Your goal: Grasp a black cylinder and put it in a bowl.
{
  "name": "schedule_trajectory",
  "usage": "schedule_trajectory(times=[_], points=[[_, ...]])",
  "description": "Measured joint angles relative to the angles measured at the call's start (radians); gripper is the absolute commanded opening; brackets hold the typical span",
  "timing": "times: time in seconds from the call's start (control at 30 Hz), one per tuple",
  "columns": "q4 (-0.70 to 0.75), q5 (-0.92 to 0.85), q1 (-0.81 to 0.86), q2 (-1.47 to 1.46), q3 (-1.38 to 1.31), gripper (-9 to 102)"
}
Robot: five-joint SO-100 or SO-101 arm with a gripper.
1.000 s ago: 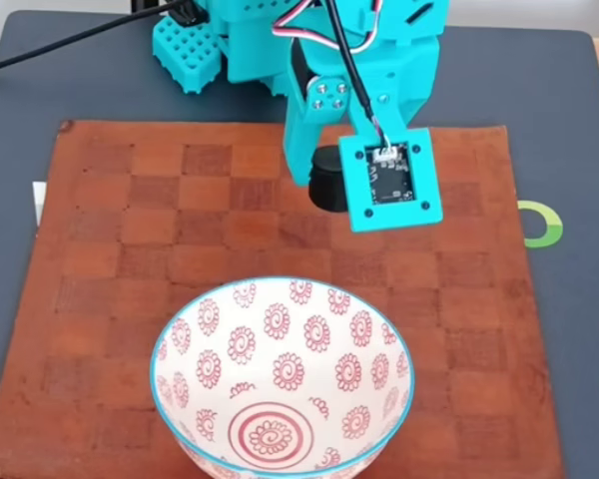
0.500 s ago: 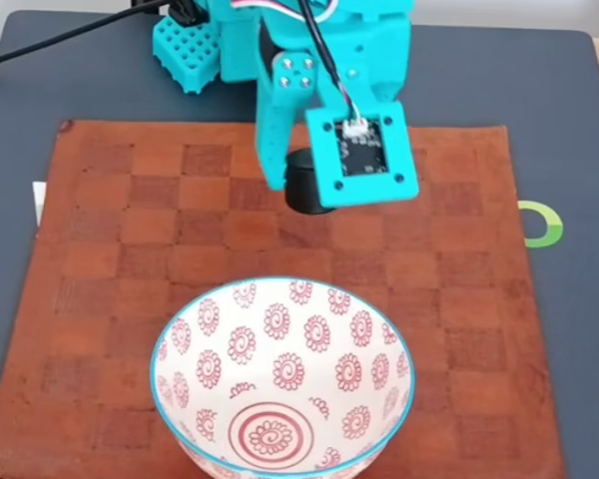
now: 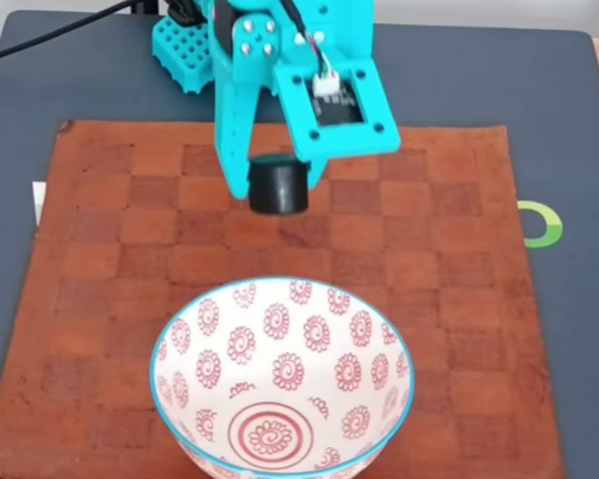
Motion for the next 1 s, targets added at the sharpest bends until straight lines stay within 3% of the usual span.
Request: schedule_trajectory(times=[0.37, 0.5, 0.6, 1.0], points=[[-0.002, -0.072, 0.008, -0.275, -0.348, 10], [-0.002, -0.078, 0.011, -0.360, -0.433, 17], [-0.002, -0.078, 0.011, -0.411, -0.465, 21], [-0.002, -0.077, 0.011, -0.518, -0.479, 22]])
